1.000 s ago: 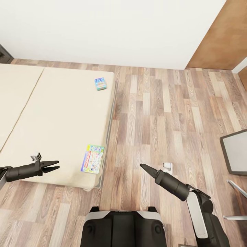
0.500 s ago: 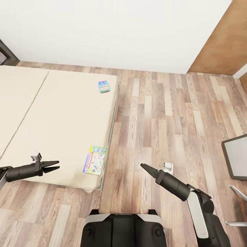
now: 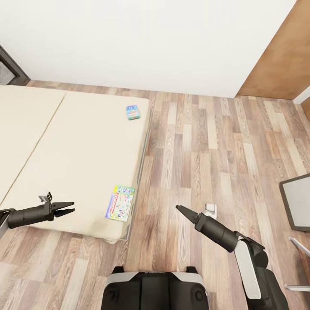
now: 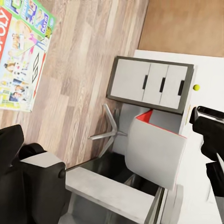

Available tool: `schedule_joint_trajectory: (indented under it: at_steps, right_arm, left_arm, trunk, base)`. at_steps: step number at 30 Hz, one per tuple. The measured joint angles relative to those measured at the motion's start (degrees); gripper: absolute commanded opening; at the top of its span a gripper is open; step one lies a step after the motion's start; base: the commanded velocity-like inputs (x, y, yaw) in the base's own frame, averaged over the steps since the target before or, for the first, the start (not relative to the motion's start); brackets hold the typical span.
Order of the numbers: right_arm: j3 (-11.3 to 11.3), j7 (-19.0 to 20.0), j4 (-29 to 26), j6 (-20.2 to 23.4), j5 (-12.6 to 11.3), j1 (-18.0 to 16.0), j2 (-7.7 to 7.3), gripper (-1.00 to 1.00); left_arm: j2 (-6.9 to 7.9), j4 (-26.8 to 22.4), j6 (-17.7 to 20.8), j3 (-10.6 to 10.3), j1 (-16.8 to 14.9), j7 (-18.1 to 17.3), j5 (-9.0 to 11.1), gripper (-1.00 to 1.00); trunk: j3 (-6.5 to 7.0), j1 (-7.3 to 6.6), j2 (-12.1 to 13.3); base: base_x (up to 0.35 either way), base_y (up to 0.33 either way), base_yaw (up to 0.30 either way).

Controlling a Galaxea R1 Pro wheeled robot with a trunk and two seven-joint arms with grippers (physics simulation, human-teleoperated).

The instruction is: Put all the toys in the child's room - the three board games (two on the bed and one on the table), the two jigsaw puzzles on the table, and the tennis ball on the table - inside the toy box on the table in the child's room.

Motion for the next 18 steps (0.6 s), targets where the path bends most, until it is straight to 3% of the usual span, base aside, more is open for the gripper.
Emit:
schedule_joint_trajectory:
  at_steps: [18]
  right_arm:
    - [0.08, 0.01, -0.05, 0.01, 0.02, 0.0, -0.06, 1.0]
  left_arm:
    - [0.0, -0.01, -0.05, 0.01, 0.0, -0.01, -0.01, 1.0]
  trunk:
    - [1.69, 0.0, 0.0]
  base:
    - [0.0, -0.011, 0.001]
